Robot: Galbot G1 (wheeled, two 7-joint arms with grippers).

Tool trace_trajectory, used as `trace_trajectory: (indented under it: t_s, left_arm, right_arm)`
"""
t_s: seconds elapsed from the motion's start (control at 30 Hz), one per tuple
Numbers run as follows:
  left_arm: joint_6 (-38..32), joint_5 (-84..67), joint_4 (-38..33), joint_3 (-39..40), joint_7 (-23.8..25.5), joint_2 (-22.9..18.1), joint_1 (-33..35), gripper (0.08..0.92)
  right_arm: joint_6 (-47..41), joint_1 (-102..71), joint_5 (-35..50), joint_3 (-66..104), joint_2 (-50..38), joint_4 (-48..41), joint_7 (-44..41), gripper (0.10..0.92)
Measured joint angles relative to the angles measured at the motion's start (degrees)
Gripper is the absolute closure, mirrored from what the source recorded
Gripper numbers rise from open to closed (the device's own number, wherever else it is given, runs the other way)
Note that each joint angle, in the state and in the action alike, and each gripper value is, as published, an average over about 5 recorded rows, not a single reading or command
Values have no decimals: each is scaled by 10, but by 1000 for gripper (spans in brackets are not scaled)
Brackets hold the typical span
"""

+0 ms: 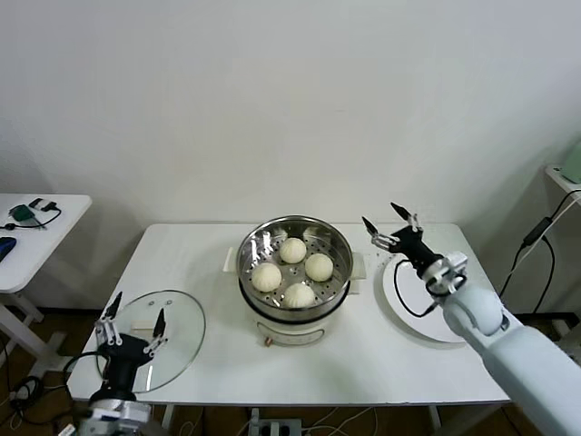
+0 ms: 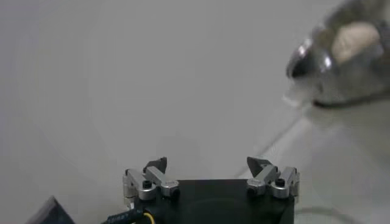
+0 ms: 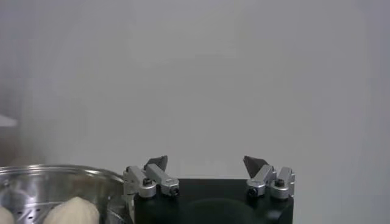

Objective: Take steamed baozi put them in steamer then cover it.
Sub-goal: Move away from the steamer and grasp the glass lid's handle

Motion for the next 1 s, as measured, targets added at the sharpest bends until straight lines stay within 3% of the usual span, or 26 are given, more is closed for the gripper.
trace_trajectory:
  t_s: [0.47,1.0]
  left_arm:
    - [-1,345,89,2,5,7,-30,177]
    - [-44,433,256,-17,-63,20,-113,177]
  right_arm:
    - [-4,-174,-48,182,68,19,-35,203]
    - [0,-223,-79,247,90,8,-55,203]
